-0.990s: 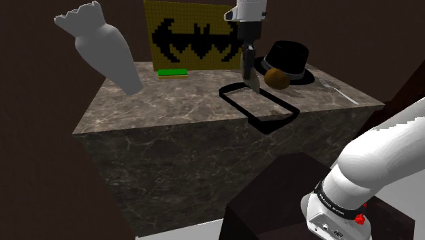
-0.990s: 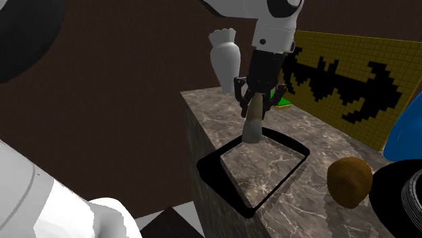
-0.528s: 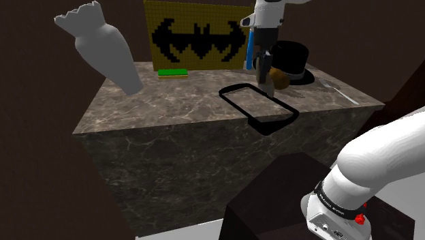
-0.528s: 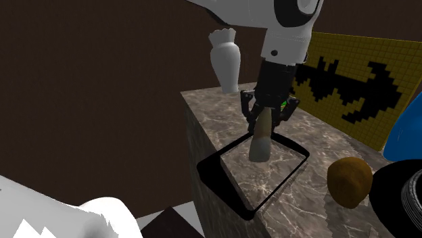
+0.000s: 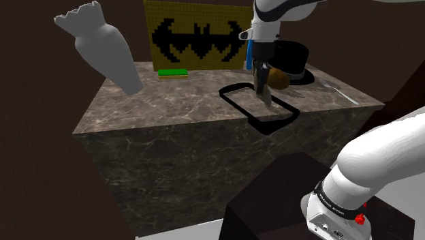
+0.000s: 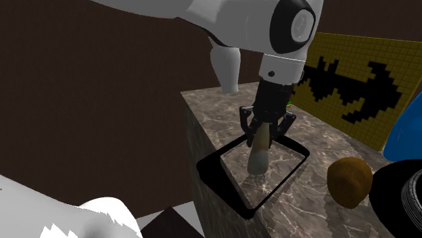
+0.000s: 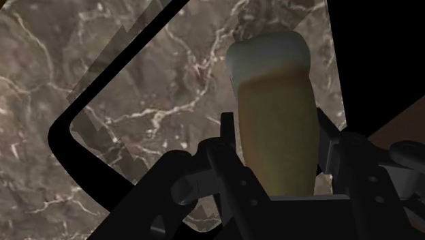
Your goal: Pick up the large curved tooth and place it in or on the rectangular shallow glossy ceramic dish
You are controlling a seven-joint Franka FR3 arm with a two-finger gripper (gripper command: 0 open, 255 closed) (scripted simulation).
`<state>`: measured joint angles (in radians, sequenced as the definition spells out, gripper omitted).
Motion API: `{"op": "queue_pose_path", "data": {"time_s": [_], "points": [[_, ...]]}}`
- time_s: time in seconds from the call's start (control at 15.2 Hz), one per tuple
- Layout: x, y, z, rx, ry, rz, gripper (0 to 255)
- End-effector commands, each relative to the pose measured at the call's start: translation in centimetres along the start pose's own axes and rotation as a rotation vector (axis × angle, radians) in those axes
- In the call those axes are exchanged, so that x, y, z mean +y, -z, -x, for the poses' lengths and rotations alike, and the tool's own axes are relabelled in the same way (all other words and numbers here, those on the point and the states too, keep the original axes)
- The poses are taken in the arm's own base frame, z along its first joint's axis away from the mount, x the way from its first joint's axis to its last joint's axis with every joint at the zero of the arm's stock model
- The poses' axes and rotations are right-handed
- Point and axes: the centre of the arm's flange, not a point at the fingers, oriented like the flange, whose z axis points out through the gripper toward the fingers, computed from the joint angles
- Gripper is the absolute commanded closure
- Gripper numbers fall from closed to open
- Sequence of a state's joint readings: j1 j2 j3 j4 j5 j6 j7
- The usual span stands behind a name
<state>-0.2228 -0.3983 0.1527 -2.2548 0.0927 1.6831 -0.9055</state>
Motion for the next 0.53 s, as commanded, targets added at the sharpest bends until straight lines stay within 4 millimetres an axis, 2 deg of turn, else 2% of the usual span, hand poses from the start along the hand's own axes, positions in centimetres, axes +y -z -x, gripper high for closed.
{"op": "queue_pose_path", "data": {"time_s": [0.0,0.13,0.46], "points": [[0.2,-1.11,-0.12,0.0,0.0,0.0,255],[0.31,-1.82,-0.18,0.0,0.0,0.0,255],[0.31,-1.82,-0.18,0.0,0.0,0.0,255]]}}
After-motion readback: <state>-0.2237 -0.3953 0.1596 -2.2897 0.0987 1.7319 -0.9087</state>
